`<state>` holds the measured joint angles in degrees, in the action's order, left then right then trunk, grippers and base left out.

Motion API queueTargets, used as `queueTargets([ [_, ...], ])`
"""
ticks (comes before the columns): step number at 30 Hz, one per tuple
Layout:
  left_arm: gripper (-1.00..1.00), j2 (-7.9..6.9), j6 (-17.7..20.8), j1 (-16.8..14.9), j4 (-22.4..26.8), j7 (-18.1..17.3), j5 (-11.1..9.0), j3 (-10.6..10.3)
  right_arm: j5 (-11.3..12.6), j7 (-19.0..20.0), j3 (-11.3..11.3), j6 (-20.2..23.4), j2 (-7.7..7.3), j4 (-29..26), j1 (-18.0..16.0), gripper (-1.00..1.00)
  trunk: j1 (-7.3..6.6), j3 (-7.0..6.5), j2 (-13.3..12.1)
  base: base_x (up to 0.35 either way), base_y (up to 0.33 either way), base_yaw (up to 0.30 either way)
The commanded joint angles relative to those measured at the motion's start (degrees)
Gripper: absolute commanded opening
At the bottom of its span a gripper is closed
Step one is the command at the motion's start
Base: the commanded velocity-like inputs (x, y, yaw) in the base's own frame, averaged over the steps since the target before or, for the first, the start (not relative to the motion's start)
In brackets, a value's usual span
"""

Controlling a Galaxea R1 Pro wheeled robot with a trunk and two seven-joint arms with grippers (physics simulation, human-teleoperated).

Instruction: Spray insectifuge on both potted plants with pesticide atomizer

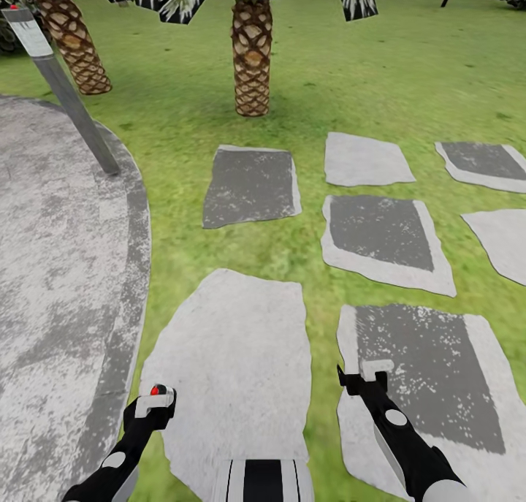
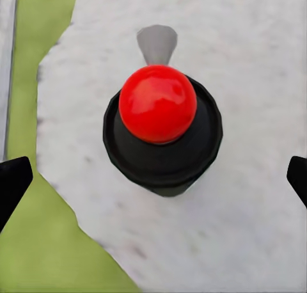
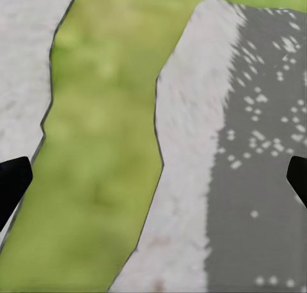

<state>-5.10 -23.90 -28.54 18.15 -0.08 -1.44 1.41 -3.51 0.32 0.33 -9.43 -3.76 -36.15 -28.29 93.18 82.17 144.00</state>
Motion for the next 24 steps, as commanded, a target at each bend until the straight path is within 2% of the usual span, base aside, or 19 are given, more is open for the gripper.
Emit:
queueTargets([
  [1,1.0,0.01,-0.21,-0.02,-0.05,-0.01,-0.14,0.06,-0.36,0.03,0.03,-0.15,-0.02,0.03,-0.02,1.0,-0.01,0.06,0.01,0.0,0.0,0.0],
  [24,1.0,0.0,-0.27,-0.02,-0.05,-0.01,-0.14,0.02,-0.36,0.03,0.03,-0.15,-0.02,0.03,-0.01,1.0,-0.01,0.1,0.01,0.013,0.0,0.0],
])
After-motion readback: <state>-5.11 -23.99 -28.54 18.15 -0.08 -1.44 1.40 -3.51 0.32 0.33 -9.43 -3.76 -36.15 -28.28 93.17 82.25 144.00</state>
